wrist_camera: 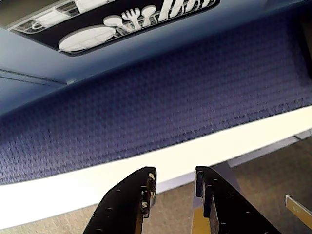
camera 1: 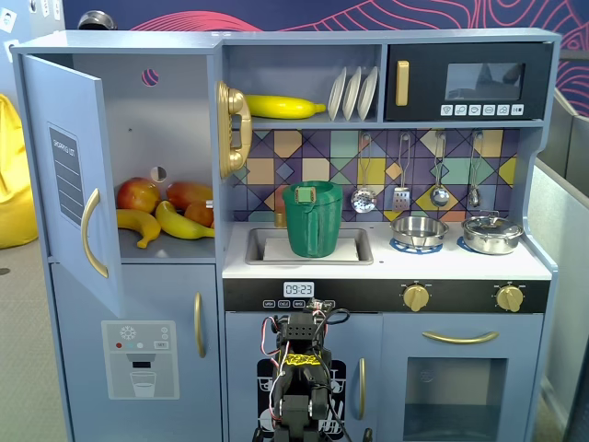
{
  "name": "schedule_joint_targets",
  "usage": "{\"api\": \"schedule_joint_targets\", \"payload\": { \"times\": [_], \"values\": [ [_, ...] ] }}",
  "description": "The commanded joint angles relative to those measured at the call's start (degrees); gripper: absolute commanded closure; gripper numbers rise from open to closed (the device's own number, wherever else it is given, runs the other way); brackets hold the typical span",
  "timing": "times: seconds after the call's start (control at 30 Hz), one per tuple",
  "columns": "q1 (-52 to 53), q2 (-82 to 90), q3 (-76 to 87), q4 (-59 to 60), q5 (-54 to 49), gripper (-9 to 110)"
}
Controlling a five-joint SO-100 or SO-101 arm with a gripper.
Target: Open the left cabinet door
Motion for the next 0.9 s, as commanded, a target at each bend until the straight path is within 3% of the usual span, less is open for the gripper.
{"api": "schedule_joint_targets", "payload": {
  "times": [0.0,0.2,0.87],
  "values": [
    [-1.05,0.0,0.18,6.94,0.44,101],
    [-1.05,0.09,0.18,12.04,-1.76,101],
    [0.0,0.09,0.18,13.1,-9.05,100]
  ]
}}
